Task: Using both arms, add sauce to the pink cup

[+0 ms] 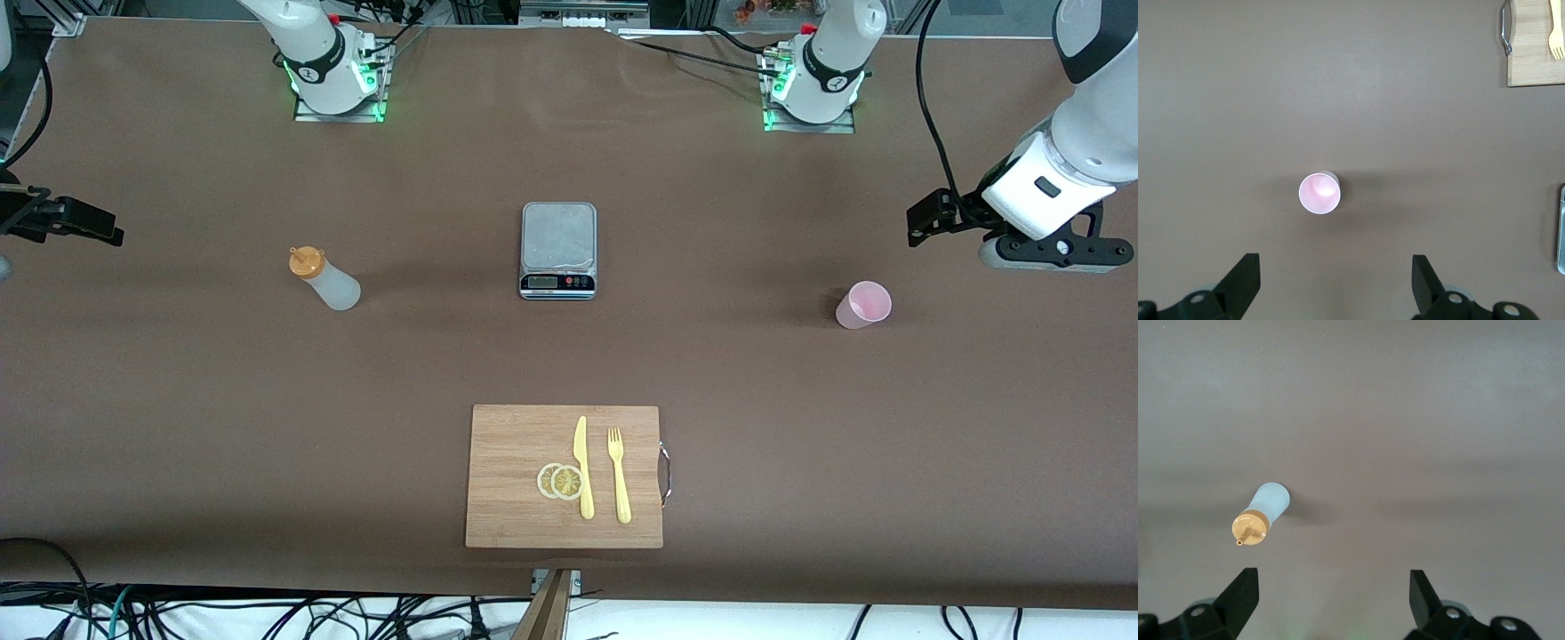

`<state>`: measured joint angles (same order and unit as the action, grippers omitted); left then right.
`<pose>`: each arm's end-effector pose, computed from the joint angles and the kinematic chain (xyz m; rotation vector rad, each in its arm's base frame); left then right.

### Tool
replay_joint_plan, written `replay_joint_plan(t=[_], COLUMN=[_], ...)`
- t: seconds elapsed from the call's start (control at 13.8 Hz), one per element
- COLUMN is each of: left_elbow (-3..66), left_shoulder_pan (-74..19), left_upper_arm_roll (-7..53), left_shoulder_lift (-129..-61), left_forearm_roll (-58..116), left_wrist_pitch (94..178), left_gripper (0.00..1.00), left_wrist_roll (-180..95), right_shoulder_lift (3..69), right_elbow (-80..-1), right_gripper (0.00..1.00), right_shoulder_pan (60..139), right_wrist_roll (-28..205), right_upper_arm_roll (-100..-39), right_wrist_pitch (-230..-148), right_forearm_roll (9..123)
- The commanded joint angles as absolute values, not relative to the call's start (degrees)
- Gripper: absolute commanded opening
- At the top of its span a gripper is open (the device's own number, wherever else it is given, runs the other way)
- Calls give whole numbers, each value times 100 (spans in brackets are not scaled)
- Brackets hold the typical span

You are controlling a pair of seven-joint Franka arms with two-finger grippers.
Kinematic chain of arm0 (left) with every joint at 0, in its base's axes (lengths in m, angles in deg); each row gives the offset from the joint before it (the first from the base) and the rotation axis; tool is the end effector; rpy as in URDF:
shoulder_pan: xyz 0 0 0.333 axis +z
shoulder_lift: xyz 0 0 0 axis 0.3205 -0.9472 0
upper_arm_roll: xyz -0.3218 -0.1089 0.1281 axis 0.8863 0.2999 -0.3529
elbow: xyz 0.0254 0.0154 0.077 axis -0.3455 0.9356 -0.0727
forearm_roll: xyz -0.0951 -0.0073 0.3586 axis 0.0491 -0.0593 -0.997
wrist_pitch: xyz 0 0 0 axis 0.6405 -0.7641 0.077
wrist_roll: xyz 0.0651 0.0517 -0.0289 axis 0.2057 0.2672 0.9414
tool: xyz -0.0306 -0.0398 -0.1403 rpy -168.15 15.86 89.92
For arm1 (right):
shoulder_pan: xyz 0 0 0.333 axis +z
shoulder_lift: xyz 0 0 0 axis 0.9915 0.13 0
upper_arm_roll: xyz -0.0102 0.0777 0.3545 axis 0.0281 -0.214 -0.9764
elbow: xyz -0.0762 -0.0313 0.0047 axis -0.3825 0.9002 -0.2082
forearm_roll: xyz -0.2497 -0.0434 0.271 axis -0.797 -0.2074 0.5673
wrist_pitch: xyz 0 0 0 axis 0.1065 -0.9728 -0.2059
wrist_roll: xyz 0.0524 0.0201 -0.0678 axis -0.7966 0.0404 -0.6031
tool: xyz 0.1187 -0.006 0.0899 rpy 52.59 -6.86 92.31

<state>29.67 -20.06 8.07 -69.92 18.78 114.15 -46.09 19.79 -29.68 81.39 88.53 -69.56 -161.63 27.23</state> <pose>0.5339 -0.0443 0.5726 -3.1217 0.0580 0.0832 0.5617 -0.0647 0.5763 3.1024 -0.0393 -0.1874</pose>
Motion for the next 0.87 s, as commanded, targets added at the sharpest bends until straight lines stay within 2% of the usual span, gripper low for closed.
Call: replay_joint_plan(t=[0.0,0.8], left_elbow=[3045,2869], left_shoulder_pan=[-2054,-2063], left_upper_arm_roll=[753,788], left_shoulder_lift=[-6898,-6960], left_forearm_roll=[1929,1982], left_wrist_pitch=[11500,11148], left_gripper=[100,100], left_wrist_roll=[-4692,-4694], right_shoulder_lift=[2046,2046], right_elbow=[-2810,-2818], right_gripper=[100,100], right_shoulder_pan=[8112,8095], right_wrist_roll=[8813,8831], right_upper_arm_roll=[-6997,-6997], right_wrist_pitch=[-16120,-16120], right_forearm_roll=[2684,2693])
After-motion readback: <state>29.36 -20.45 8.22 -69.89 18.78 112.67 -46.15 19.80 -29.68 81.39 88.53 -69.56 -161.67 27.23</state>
